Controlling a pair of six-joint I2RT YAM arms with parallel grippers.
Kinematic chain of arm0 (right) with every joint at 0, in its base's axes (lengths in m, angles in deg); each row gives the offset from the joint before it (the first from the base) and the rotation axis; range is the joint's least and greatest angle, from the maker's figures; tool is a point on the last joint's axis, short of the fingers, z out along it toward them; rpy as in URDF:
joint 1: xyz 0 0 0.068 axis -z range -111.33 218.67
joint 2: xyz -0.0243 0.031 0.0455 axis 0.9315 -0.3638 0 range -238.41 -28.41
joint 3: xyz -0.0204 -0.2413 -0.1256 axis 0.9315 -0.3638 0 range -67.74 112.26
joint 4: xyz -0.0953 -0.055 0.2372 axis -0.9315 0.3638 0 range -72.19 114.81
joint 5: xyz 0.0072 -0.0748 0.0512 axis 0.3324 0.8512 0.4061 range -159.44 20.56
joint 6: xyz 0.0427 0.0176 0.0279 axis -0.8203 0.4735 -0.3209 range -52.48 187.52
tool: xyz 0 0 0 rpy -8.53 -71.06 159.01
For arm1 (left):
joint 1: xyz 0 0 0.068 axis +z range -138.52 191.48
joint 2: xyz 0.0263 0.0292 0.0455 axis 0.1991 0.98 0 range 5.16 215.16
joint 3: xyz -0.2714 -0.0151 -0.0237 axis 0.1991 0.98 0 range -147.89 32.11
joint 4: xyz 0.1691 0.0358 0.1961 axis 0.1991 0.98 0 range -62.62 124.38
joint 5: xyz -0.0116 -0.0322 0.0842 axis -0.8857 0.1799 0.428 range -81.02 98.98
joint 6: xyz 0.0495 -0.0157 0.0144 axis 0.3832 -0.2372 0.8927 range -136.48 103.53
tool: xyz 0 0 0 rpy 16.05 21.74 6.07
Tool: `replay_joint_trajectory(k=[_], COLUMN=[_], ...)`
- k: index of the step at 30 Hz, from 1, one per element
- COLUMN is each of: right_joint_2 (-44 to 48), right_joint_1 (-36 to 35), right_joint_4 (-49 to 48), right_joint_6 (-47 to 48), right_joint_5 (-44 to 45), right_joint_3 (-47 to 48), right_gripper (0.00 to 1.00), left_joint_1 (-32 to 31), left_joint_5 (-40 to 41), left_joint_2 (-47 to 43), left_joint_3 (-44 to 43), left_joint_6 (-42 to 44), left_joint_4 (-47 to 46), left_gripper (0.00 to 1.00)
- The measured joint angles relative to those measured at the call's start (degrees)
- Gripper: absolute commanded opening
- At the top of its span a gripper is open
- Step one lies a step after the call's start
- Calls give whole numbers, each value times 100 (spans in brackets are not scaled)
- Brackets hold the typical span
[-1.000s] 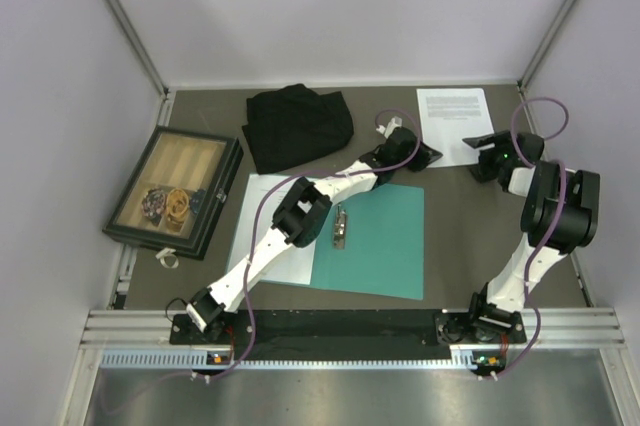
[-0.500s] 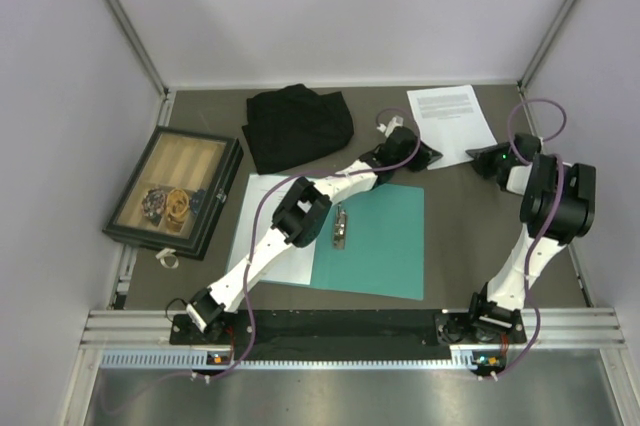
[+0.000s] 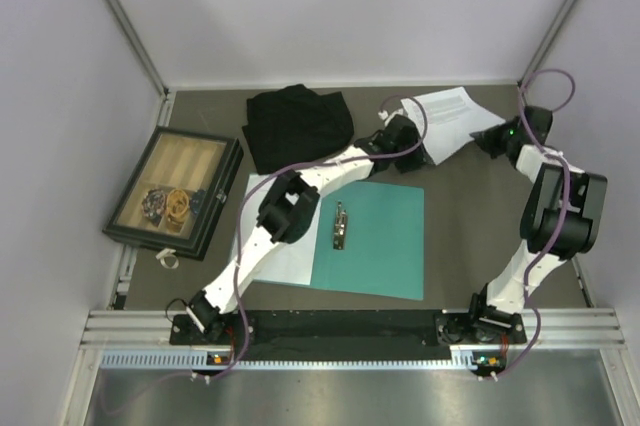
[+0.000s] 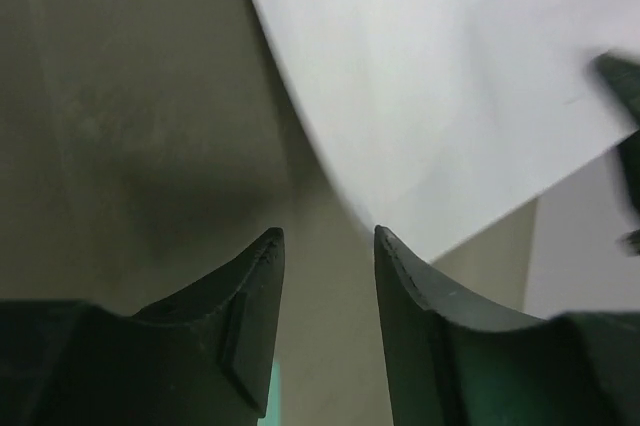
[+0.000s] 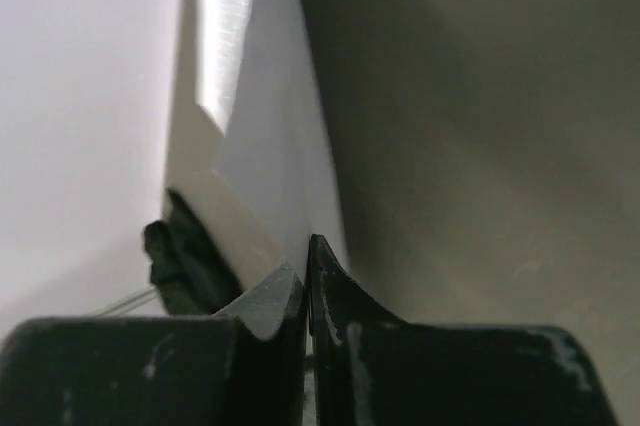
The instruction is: Put the files into the folder
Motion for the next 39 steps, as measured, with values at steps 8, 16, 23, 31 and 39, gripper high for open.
replay_joint_trajectory(k=[8,16,23,31,39], right_joint_2=[1954,4197,4970,5095,4629], right_joint_1=[-468,-2188,-3954,-5766,-7176], right_joint_4=[1840,2951,4046,5093,5803], right_joint_6=[-457,-1169,-1985,-3012,-4269], right_joint_5=[219,1318,2734,4022,4782], right_joint_3=[219,-1176,-1954,-2022,-2107], right_gripper=[0,0,0,0,0], left_joint_1=[-13,-76,-79,-74,-74], left_joint_5=[-201,-302,-146,63,131], left_joint_2=[-2970,-6937,-9235,-10133,-10087], left_joint_3=[2782,6277,8255,8732,8992], left_joint_6=[1231,1886,1967,1902,1832], left_joint_4=[476,356,925,1220,1237], left_gripper=[55,65,70,71,71])
